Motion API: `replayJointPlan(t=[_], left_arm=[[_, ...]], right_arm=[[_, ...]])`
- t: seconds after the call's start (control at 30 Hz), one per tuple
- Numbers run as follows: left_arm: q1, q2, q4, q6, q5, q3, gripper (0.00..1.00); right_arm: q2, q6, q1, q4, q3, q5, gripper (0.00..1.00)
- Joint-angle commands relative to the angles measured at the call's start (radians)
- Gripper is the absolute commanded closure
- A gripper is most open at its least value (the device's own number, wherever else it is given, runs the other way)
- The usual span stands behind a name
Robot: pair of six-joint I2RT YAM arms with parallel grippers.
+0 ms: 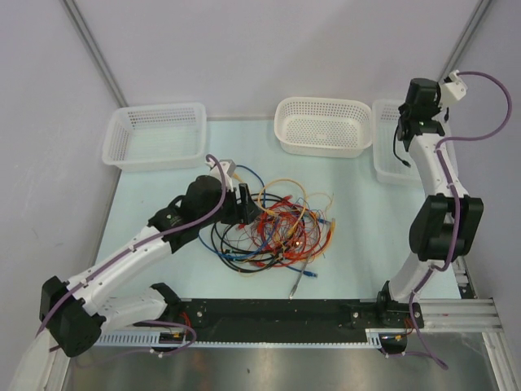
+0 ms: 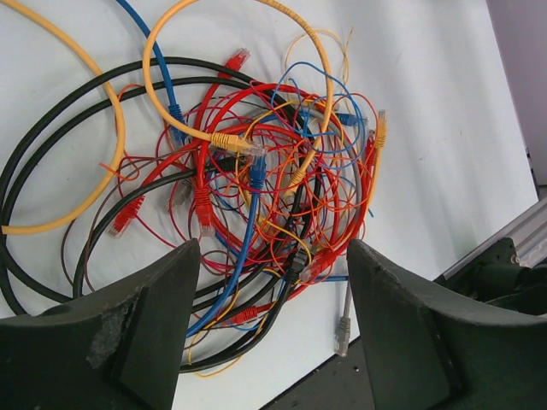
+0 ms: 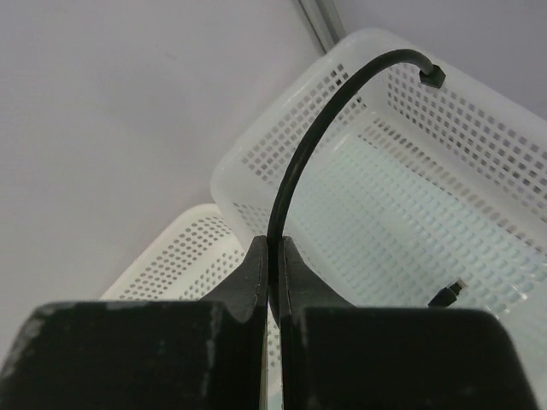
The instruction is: Untangle the cables
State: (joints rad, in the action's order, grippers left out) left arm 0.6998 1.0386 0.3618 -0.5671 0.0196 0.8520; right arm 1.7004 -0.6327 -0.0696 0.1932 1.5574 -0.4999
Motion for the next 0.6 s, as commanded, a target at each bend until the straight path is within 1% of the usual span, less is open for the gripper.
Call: replayJointPlan(t=[0.0,0.03,0.07,0.1,0.13,0.17,0.27,0.33,0.43,0.47,0.53,0.57], left_arm=[[-0.005,0.021,-0.004,0.029,-0.017,0.042,0.26],[-0.006,0.034,-0.006,0.029,-0.018,0.042,0.26],[-0.005,0.041,-0.003,0.027,-0.017,0.045,0.26],[-0.006,0.049,-0.001,0.026,-0.017,0.047,0.26],[-0.005,0.054,0.003,0.026,-0.017,0.048,0.26],[-0.005,0.058,0.003,0.027,-0.011,0.050,0.26],[-0.006,0.045,-0.001,0.036,-0.003,0.056,0.26],[-0.006,0.032,0.000,0.047,-0.006,0.065,0.26],[-0.005,0.011,0.015,0.052,-0.017,0.094,0.26],[-0.005,0.008,0.019,0.052,-0.017,0.097,0.26],[-0.005,-0.003,0.025,0.042,-0.053,0.099,0.26],[-0.005,-0.009,0.025,0.033,-0.055,0.096,0.26]], right_arm=[[0.102,0.034,-0.009,0.013,0.228,-0.017,1.00],[0.117,0.030,-0.010,0.024,0.249,-0.028,1.00],[0.133,0.015,-0.013,0.029,0.260,-0.035,0.88],[0.134,-0.014,-0.018,0.040,0.266,-0.037,0.39],[0.137,-0.037,-0.019,0.058,0.276,-0.048,0.18],[0.134,-0.051,-0.018,0.089,0.294,-0.067,0.00],[0.099,-0.076,0.007,0.080,0.290,-0.060,0.00],[0.044,-0.084,0.034,0.074,0.276,-0.057,0.00],[-0.057,-0.043,0.126,0.037,0.202,-0.049,0.00],[-0.091,-0.029,0.189,-0.003,0.166,-0.046,0.00],[-0.188,0.011,0.252,-0.043,0.043,-0.031,0.00],[-0.218,0.031,0.331,-0.084,0.000,0.006,0.00]])
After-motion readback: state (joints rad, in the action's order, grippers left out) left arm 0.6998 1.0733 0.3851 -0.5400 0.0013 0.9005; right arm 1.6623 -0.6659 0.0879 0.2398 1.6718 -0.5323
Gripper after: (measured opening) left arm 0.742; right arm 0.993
